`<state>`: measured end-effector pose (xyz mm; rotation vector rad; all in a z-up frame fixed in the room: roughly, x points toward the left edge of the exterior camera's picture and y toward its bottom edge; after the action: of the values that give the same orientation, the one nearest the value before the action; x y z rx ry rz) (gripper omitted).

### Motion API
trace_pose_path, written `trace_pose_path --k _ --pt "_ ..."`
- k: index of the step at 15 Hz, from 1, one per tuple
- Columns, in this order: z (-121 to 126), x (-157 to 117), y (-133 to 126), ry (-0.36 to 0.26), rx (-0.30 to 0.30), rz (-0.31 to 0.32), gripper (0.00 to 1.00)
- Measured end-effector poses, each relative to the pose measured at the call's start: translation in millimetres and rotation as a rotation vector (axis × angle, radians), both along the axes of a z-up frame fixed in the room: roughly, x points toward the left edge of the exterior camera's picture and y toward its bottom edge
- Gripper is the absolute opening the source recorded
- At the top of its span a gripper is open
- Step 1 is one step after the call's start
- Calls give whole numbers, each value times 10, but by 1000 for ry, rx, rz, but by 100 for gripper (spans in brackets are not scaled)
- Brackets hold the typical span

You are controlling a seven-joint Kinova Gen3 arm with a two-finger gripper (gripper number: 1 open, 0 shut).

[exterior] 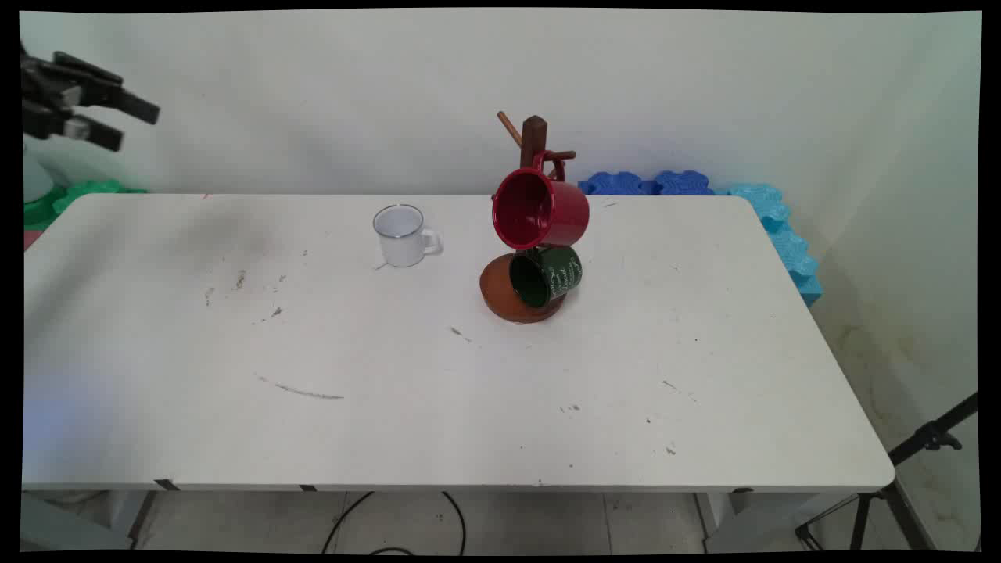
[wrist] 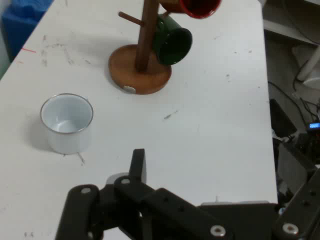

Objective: Pick up the red mug from the rack

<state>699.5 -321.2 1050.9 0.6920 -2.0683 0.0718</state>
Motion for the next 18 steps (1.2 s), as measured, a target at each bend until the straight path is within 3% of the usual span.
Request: trace_pose_path --k 8,18 --pt "-111 -872 -184 33 19 116 100" --pt "-271 -2244 -319 63 69 224 100"
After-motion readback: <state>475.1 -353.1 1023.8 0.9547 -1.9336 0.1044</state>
